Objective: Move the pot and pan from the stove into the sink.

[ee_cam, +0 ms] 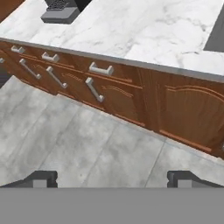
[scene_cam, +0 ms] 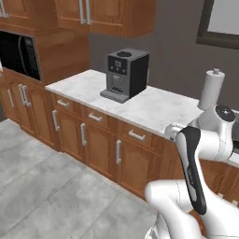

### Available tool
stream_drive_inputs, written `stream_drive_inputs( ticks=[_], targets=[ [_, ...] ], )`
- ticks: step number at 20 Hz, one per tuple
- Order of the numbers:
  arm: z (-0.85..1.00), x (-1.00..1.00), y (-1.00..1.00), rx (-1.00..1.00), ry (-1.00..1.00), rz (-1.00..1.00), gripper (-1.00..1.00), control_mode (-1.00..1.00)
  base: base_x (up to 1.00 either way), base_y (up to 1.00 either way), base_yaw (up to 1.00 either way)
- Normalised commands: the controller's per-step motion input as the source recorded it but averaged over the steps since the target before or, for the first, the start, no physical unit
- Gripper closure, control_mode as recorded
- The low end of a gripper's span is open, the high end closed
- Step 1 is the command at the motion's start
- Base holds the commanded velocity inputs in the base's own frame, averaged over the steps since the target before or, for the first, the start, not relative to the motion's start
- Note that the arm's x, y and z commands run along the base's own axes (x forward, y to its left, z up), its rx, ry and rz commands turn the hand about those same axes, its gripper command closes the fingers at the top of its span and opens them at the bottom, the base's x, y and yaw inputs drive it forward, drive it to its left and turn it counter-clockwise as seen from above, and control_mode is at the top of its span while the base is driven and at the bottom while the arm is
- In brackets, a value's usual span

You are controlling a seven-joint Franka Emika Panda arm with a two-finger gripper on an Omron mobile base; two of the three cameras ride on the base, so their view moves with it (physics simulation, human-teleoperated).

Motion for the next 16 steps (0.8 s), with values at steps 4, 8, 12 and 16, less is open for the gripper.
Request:
stream_drive_inputs(
  ticks=[4,8,12,16],
  targets=[
    [0.00,0.00,0.00,0.00,0.00,0.00,-1.00,1.00,-0.05,-0.05,0.48],
    [0.00,0.00,0.00,0.00,0.00,0.00,-1.00,1.00,-0.04,-0.02,0.49],
    [0.00,0.00,0.00,0.00,0.00,0.00,-1.00,1.00,-0.04,0.00,0.50],
    [0.00,0.00,0.00,0.00,0.00,0.00,-1.00,1.00,-0.01,0.00,0.50]
  ],
)
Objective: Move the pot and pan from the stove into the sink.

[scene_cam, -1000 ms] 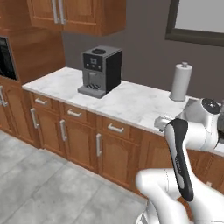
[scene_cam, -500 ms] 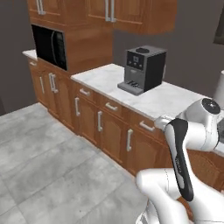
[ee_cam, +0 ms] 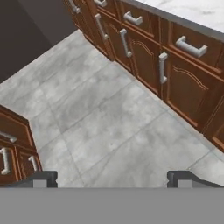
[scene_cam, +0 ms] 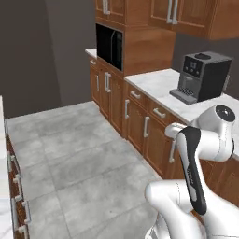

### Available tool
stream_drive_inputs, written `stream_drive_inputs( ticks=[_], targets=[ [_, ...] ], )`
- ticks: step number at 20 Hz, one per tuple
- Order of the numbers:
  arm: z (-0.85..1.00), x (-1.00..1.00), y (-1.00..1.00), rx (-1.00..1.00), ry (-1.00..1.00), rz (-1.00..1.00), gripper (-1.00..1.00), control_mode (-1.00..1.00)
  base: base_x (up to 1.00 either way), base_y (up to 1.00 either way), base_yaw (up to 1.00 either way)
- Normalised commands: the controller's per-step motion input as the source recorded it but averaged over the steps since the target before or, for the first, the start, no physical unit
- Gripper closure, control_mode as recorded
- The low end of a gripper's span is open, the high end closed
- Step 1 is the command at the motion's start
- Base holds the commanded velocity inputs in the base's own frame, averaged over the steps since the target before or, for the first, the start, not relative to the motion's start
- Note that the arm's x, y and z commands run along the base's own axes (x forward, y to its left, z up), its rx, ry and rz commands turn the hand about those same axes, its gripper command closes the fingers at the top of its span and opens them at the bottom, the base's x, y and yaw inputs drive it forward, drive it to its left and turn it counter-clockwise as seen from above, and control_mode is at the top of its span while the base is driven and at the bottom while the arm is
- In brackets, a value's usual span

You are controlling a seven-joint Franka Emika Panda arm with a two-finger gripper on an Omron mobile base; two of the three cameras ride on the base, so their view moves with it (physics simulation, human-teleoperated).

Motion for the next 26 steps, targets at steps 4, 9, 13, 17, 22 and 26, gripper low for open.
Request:
stream_drive_inputs(
  ticks=[4,9,13,17,22,26],
  targets=[
    [0.00,0.00,0.00,0.00,0.00,0.00,-1.00,1.00,-0.01,0.00,0.50],
    [0.00,0.00,0.00,0.00,0.00,0.00,-1.00,1.00,-0.01,0.00,0.50],
    [0.00,0.00,0.00,0.00,0.00,0.00,-1.00,1.00,-0.01,0.00,0.50],
    [0.00,0.00,0.00,0.00,0.00,0.00,-1.00,1.00,-0.01,0.00,0.50],
    [0.00,0.00,0.00,0.00,0.00,0.00,-1.00,1.00,-0.01,0.00,0.50],
    [0.00,0.00,0.00,0.00,0.00,0.00,-1.00,1.00,-0.01,0.00,0.50]
  ],
)
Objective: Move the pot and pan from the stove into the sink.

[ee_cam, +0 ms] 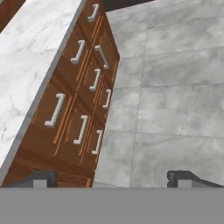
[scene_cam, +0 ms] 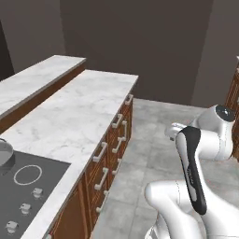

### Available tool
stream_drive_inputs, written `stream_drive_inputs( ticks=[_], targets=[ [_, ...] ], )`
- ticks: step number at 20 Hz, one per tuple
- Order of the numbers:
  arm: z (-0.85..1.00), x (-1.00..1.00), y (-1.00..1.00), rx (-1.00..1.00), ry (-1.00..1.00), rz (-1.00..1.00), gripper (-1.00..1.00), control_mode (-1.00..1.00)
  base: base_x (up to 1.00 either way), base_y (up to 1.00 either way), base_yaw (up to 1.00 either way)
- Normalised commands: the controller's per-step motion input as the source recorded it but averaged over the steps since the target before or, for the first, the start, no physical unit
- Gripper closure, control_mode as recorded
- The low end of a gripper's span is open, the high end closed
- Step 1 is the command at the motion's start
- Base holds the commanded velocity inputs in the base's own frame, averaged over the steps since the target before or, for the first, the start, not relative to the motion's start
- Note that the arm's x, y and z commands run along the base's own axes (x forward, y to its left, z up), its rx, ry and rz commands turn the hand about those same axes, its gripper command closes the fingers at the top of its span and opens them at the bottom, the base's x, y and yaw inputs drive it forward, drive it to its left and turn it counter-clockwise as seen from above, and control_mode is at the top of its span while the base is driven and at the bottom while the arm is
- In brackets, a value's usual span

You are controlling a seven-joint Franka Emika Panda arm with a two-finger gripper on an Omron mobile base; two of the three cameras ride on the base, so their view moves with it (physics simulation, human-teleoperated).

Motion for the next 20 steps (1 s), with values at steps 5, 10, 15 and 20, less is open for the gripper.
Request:
stream_drive_inputs(
  ticks=[5,10,15,20],
  targets=[
    [0.00,0.00,0.00,0.00,0.00,0.00,-1.00,1.00,-0.01,0.00,0.50],
    [0.00,0.00,0.00,0.00,0.00,0.00,-1.00,1.00,-0.01,0.00,0.50],
    [0.00,0.00,0.00,0.00,0.00,0.00,-1.00,1.00,-0.01,0.00,0.50],
    [0.00,0.00,0.00,0.00,0.00,0.00,-1.00,1.00,0.00,0.00,0.49]
  ],
)
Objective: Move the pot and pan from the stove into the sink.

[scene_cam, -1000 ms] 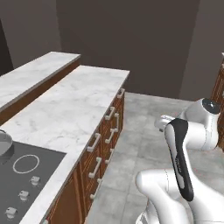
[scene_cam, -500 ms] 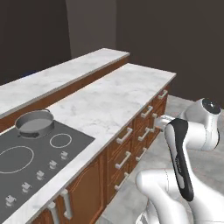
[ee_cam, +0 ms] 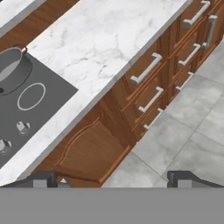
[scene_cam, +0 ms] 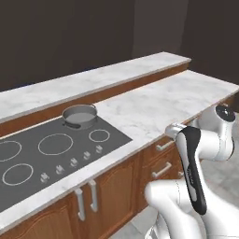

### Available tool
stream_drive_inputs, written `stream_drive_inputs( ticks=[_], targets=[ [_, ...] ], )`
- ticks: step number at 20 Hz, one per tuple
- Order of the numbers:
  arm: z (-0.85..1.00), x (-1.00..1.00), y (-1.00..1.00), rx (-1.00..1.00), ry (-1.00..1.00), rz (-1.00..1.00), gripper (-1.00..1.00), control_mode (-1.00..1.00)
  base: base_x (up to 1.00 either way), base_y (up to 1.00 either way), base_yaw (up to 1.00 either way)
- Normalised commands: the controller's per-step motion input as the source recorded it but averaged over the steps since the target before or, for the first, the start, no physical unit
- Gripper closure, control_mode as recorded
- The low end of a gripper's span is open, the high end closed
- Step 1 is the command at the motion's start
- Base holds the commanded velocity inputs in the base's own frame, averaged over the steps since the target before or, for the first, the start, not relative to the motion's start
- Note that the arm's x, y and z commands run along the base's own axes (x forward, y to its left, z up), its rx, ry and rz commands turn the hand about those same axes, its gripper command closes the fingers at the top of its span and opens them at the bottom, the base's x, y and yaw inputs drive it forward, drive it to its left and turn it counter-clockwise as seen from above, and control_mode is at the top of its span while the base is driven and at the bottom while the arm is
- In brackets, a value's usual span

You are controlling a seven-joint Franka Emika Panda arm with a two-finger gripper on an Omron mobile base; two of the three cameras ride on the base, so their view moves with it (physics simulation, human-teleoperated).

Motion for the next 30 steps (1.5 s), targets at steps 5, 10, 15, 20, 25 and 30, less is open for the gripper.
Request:
stream_drive_inputs(
  ticks=[5,10,15,20,25,30],
  targets=[
    [0.00,0.00,0.00,0.00,0.00,0.00,-1.00,1.00,0.00,0.00,0.50],
    [0.00,0.00,0.00,0.00,0.00,0.00,-1.00,1.00,-0.02,0.00,0.49],
    [0.00,0.00,0.00,0.00,0.00,0.00,-1.00,1.00,-0.02,0.00,0.48],
    [0.00,0.00,0.00,0.00,0.00,0.00,-1.00,1.00,-0.02,0.00,0.49],
    [0.00,0.00,0.00,0.00,0.00,0.00,-1.00,1.00,-0.02,-0.02,0.20],
    [0.00,0.00,0.00,0.00,0.00,0.00,-1.00,1.00,-0.01,-0.16,0.00]
  ],
)
